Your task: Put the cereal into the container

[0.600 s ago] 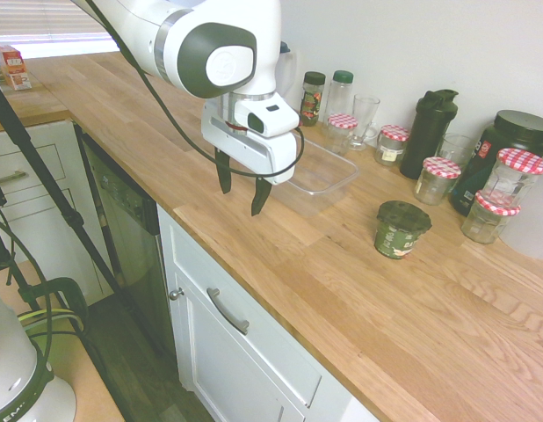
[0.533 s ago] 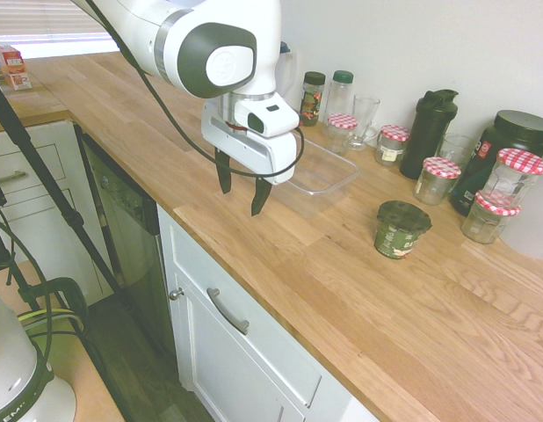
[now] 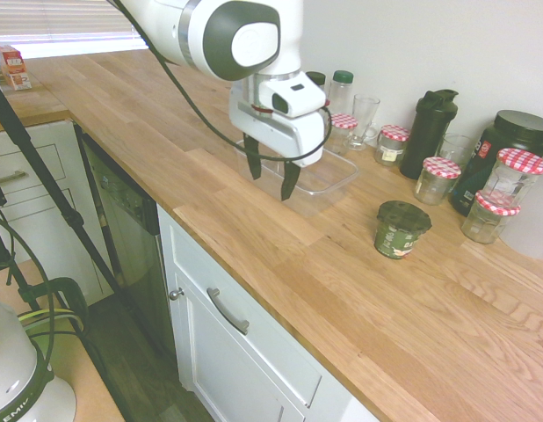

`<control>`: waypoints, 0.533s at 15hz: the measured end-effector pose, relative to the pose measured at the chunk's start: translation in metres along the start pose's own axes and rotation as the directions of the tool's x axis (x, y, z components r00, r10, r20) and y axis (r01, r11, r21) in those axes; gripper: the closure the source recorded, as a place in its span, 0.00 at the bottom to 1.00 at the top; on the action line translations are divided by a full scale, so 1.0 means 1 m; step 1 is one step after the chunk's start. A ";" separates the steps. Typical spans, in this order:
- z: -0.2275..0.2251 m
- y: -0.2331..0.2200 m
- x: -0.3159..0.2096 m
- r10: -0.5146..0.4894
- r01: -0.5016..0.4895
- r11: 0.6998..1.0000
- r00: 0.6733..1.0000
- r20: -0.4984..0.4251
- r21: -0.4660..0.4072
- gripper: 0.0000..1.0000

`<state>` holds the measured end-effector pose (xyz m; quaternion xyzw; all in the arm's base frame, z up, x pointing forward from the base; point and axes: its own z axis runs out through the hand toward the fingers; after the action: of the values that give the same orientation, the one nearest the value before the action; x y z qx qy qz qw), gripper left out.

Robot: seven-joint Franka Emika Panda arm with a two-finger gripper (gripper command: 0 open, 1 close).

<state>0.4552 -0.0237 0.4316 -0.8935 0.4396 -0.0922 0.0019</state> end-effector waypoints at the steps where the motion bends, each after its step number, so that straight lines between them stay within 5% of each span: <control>1: -0.006 0.004 0.017 0.024 -0.024 1.000 1.000 -0.017 0.006 0.00; 8: -0.009 0.050 0.132 0.161 -0.161 0.987 0.986 -0.048 0.012 0.00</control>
<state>0.4934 -0.1575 0.4583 -0.8524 0.5100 -0.1152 0.0024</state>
